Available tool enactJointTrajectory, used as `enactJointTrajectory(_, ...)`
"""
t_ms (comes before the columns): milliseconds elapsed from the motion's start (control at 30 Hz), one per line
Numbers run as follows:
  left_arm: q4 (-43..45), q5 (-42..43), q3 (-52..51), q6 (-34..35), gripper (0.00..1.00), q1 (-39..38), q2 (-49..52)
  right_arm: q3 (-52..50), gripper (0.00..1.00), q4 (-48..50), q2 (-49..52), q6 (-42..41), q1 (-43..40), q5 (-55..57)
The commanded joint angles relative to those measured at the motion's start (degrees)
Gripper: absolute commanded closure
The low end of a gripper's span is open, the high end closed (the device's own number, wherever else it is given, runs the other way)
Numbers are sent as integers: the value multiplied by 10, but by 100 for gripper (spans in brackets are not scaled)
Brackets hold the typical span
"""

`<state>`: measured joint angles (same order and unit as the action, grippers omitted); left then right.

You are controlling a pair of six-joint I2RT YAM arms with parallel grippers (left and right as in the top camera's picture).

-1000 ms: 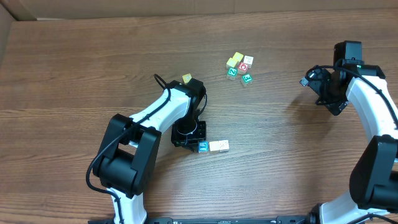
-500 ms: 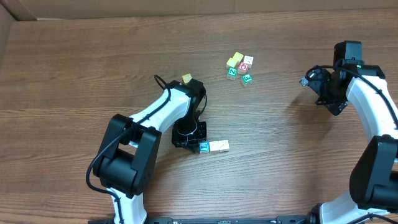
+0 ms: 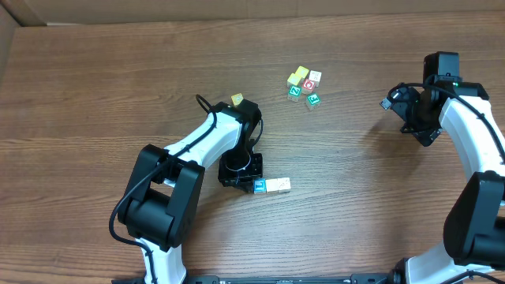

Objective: Flip 3 blocks

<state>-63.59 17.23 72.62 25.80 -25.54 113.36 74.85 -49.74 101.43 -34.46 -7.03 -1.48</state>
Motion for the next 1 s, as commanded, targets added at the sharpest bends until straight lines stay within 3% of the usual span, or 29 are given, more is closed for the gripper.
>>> enactJointTrajectory(0, 3, 8, -2, 13, 96, -5, -9, 5, 0, 1, -3, 4, 0, 3)
enactJointTrajectory(667, 13, 2, -2, 14, 96, -5, -9, 5, 0, 1, -3, 4, 0, 3)
enactJointTrajectory(967, 4, 2, -2, -33, 96, 1, -9, 5, 0, -7, -3, 2, 0, -20)
